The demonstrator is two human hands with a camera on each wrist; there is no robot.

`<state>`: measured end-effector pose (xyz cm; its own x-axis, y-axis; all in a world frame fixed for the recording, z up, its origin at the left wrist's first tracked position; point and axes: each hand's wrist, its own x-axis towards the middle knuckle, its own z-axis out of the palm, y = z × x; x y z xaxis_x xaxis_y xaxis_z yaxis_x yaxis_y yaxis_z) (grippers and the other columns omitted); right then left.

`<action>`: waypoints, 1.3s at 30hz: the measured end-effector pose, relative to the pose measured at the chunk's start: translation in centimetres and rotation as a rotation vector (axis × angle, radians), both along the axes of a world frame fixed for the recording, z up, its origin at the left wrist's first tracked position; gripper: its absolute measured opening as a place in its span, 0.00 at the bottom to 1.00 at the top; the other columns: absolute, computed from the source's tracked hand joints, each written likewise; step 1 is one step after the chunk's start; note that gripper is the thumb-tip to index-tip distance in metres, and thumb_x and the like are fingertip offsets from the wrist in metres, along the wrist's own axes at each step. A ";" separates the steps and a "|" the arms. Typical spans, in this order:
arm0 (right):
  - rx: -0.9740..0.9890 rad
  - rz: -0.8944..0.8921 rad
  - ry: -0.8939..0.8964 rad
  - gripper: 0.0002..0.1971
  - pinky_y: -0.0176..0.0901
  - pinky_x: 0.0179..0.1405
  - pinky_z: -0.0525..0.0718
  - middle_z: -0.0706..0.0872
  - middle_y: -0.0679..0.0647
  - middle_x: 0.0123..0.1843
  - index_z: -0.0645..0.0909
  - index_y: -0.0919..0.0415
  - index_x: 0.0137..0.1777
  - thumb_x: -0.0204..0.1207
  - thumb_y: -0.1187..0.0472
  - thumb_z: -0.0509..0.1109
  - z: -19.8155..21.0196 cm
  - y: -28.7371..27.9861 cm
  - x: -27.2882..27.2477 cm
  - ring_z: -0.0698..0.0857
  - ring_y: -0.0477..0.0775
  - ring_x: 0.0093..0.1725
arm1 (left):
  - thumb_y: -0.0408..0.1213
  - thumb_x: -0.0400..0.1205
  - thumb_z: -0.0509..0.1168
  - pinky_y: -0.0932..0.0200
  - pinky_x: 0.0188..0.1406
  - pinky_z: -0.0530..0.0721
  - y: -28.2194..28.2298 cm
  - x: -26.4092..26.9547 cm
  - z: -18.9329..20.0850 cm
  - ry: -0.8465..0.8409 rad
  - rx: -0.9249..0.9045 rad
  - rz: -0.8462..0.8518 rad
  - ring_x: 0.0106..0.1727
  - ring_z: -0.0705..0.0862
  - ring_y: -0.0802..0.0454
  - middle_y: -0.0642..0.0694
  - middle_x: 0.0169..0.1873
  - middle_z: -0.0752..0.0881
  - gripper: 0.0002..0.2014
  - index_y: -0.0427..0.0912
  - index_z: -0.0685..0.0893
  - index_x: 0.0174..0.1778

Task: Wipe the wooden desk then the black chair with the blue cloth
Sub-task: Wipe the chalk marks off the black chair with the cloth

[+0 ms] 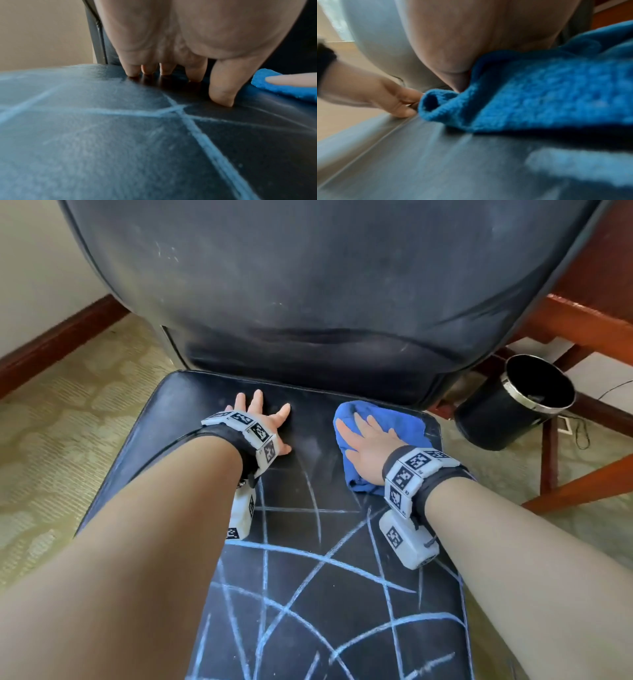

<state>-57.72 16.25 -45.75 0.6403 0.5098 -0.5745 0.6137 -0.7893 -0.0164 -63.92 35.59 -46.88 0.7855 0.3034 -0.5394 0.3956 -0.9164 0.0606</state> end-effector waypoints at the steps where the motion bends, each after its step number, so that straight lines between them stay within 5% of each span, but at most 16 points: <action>1: 0.020 0.000 0.024 0.30 0.62 0.78 0.52 0.40 0.55 0.84 0.37 0.47 0.82 0.86 0.58 0.47 0.1 0.1 0.3 0.40 0.58 0.83 | 0.61 0.76 0.64 0.35 0.79 0.47 -0.1 0.2 0.0 0.008 0.008 0.006 0.81 0.36 0.35 0.44 0.82 0.37 0.42 0.68 0.45 0.80; 8: 0.118 -0.221 -0.051 0.30 0.58 0.78 0.51 0.42 0.53 0.84 0.40 0.48 0.83 0.85 0.58 0.49 -0.3 -4.0 2.2 0.42 0.57 0.83 | 0.59 0.80 0.60 0.35 0.79 0.50 -1.9 0.6 1.1 0.100 0.097 -0.017 0.82 0.37 0.36 0.45 0.82 0.35 0.40 0.65 0.40 0.81; 12: 0.052 -0.128 0.003 0.32 0.62 0.79 0.49 0.39 0.52 0.84 0.37 0.46 0.82 0.85 0.57 0.50 0.1 -5.3 -0.1 0.40 0.59 0.83 | 0.44 0.84 0.60 0.35 0.78 0.52 -3.7 0.7 1.4 0.070 0.048 -0.055 0.82 0.39 0.34 0.49 0.82 0.37 0.38 0.67 0.40 0.80; 17: 0.065 -0.035 0.037 0.29 0.63 0.79 0.45 0.39 0.52 0.85 0.37 0.44 0.82 0.86 0.54 0.47 0.0 -6.0 0.0 0.38 0.58 0.83 | 0.61 0.82 0.55 0.33 0.78 0.48 -8.6 0.5 1.8 0.072 0.046 -0.147 0.81 0.38 0.32 0.48 0.82 0.36 0.36 0.67 0.39 0.80; 20: 0.166 -0.121 -0.038 0.29 0.60 0.78 0.51 0.45 0.53 0.85 0.43 0.47 0.83 0.85 0.55 0.50 -0.7 -7.5 1.5 0.45 0.58 0.83 | 0.65 0.79 0.57 0.34 0.78 0.49 -10.0 0.2 1.6 0.104 0.087 -0.137 0.81 0.38 0.32 0.47 0.82 0.35 0.41 0.66 0.38 0.80; 26: 0.208 -0.299 -0.112 0.27 0.54 0.77 0.55 0.46 0.54 0.84 0.47 0.49 0.82 0.85 0.56 0.50 -1.0 -10.3 -0.2 0.47 0.58 0.82 | 0.63 0.79 0.60 0.33 0.78 0.52 -10.5 0.5 2.0 0.159 0.091 -0.130 0.81 0.38 0.32 0.47 0.82 0.35 0.41 0.66 0.39 0.80; 34: 0.105 -0.153 -0.033 0.30 0.60 0.78 0.51 0.40 0.54 0.84 0.39 0.48 0.83 0.85 0.56 0.50 -0.9 -12.1 -1.6 0.41 0.60 0.82 | 0.59 0.80 0.61 0.33 0.76 0.57 -12.1 0.1 2.2 0.153 0.130 -0.227 0.81 0.41 0.32 0.45 0.82 0.36 0.41 0.63 0.40 0.81; 39: 0.283 -0.476 0.008 0.29 0.51 0.79 0.48 0.39 0.53 0.84 0.40 0.50 0.83 0.87 0.56 0.49 -0.6 -14.8 -3.1 0.39 0.57 0.83 | 0.59 0.80 0.61 0.33 0.76 0.57 -12.5 -0.1 2.2 0.191 0.147 -0.248 0.81 0.41 0.34 0.48 0.82 0.35 0.42 0.63 0.39 0.81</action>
